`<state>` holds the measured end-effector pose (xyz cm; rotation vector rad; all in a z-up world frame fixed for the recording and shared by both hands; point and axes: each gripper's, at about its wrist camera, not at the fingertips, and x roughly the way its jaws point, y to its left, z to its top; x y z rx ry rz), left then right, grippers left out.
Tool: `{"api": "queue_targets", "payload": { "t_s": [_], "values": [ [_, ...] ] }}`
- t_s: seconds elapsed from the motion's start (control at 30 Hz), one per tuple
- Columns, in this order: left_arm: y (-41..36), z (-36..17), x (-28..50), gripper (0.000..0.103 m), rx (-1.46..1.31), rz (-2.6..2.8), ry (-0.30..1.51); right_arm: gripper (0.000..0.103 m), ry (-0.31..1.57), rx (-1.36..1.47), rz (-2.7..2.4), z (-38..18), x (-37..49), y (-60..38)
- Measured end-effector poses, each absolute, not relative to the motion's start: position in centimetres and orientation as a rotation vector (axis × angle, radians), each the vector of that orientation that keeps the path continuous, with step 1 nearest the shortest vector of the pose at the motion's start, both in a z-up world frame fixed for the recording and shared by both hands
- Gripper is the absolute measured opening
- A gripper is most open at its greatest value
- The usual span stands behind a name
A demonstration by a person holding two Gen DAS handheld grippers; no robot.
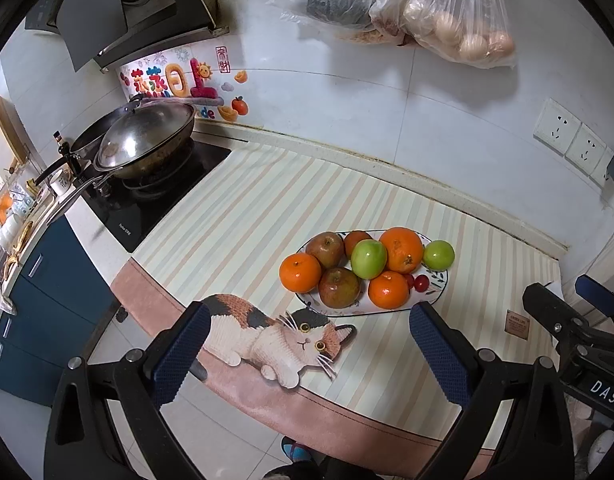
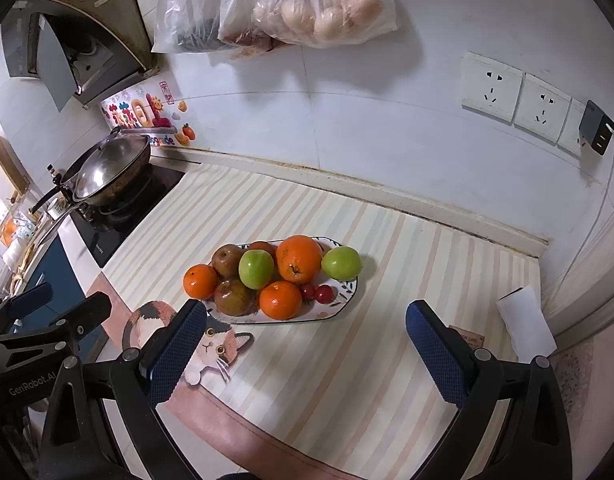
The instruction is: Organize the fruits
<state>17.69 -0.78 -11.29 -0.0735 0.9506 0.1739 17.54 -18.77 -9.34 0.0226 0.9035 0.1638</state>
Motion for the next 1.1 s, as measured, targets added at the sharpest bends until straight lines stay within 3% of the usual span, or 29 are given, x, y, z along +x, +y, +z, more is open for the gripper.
{"api": "queue_targets", "payload": {
  "t_s": [1.1],
  "values": [
    [-0.59,-11.68,16.75,0.102,-0.067,0.158,0.962,0.102,0.924,0.029,0.178,-9.78,17.02,-18.86]
  ]
}}
